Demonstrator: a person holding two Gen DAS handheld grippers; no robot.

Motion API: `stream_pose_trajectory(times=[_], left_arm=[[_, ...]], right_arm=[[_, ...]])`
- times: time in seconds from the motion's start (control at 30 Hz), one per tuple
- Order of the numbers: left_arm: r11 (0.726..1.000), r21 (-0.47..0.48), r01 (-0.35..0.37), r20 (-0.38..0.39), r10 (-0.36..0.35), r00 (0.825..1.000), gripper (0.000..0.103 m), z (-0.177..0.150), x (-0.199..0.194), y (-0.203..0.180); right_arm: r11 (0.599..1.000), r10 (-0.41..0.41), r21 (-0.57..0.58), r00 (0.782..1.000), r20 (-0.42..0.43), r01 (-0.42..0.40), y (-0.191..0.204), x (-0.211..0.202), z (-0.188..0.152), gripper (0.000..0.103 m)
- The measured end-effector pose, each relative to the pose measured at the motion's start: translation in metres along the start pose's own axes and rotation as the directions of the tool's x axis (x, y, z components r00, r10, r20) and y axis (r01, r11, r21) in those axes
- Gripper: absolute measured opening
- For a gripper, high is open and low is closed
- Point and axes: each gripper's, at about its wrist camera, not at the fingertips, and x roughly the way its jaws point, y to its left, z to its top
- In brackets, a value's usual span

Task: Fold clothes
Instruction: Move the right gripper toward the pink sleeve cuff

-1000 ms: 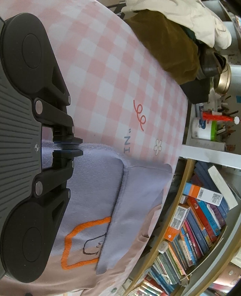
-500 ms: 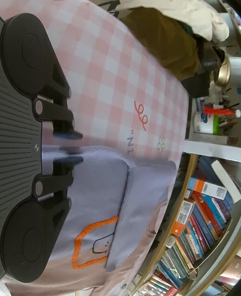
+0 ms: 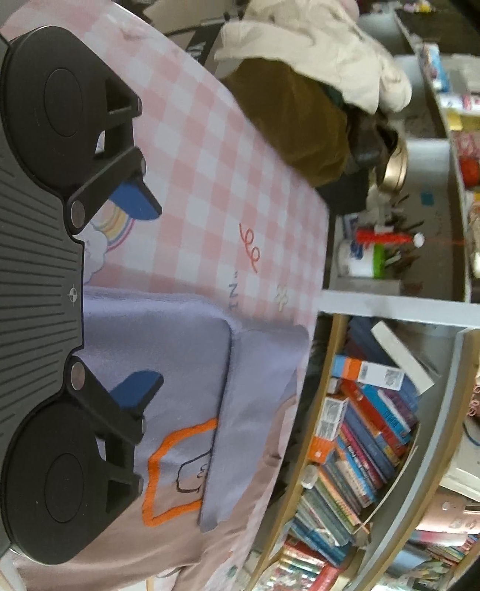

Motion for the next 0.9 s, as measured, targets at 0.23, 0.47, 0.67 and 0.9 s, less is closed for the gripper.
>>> stream_pose_trajectory(times=[0.23, 0.47, 0.67, 0.9], left_arm=[[1.0, 0.012, -0.009, -0.013, 0.009, 1.0, 0.093, -0.01, -0.004, -0.017], [0.994, -0.03, -0.104, -0.01, 0.104, 0.995, 0.093, -0.015, -0.007, -0.031], [0.969, -0.082, -0.234, -0.038, 0.232, 0.972, 0.093, -0.027, -0.018, -0.054], [0.93, -0.102, -0.353, -0.079, 0.346, 0.935, 0.094, -0.052, -0.03, -0.099]], right_arm=[[1.0, 0.009, 0.028, 1.0, 0.006, -0.009, -0.019, 0.005, 0.008, 0.082], [0.999, 0.019, 0.042, 1.0, 0.012, -0.02, -0.056, 0.031, 0.031, 0.082], [0.999, 0.032, 0.036, 0.999, 0.009, -0.033, -0.097, 0.068, 0.065, 0.082], [0.997, 0.069, 0.021, 0.998, 0.0, -0.069, -0.143, 0.116, 0.102, 0.082]])
